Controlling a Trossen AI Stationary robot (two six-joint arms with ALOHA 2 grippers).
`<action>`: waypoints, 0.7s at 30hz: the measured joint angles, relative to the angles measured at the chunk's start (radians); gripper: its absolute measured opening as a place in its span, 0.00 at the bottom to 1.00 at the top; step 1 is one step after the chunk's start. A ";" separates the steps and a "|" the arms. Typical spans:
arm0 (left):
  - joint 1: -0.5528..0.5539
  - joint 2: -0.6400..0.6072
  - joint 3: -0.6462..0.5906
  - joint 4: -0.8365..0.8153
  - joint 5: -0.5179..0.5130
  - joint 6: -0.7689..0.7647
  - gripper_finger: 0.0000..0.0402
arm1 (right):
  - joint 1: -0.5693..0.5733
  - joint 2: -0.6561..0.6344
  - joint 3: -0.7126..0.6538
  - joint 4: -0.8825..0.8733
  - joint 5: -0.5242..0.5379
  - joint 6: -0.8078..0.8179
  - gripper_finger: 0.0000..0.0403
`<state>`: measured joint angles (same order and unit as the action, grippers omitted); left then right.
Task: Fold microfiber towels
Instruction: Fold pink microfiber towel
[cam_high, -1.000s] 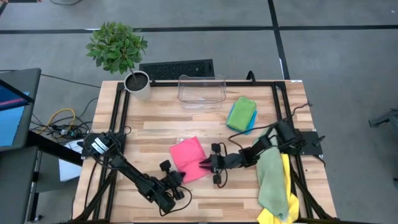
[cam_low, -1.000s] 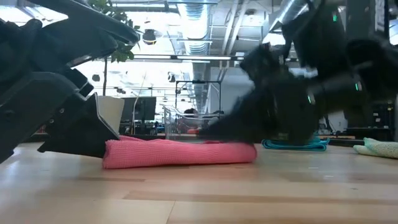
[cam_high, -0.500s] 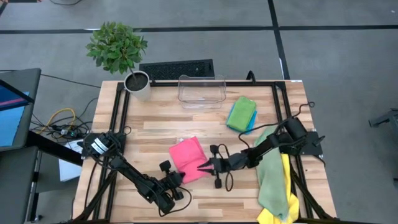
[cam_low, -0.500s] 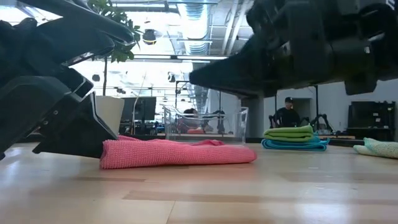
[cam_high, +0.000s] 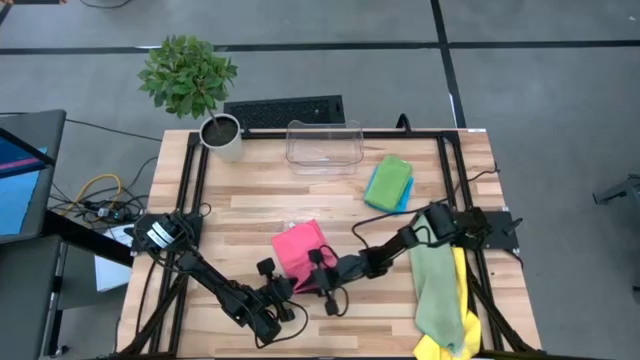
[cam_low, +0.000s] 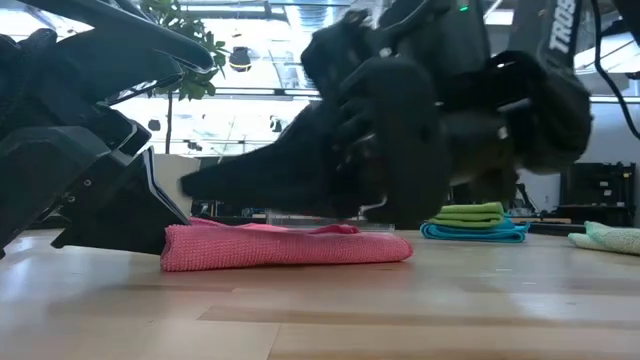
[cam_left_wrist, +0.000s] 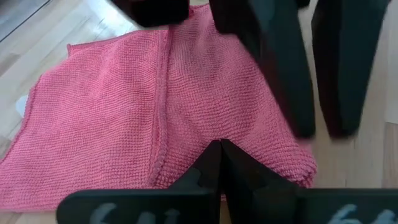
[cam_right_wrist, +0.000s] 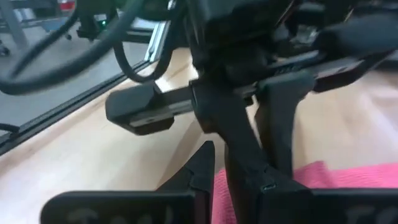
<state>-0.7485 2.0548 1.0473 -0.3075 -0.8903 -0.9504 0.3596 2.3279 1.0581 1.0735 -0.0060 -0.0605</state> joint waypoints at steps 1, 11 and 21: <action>0.000 0.000 0.000 0.001 -0.004 0.000 0.00 | -0.002 0.013 0.013 -0.010 -0.012 0.009 0.15; 0.000 0.001 0.001 0.001 -0.010 0.006 0.00 | -0.002 0.063 0.041 -0.068 -0.022 0.077 0.15; -0.017 -0.112 0.049 -0.217 -0.006 -0.008 0.00 | -0.002 0.061 0.040 -0.089 -0.021 0.090 0.15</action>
<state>-0.7656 1.9429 1.0966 -0.5249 -0.8967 -0.9588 0.3573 2.3886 1.0981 0.9848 -0.0273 0.0292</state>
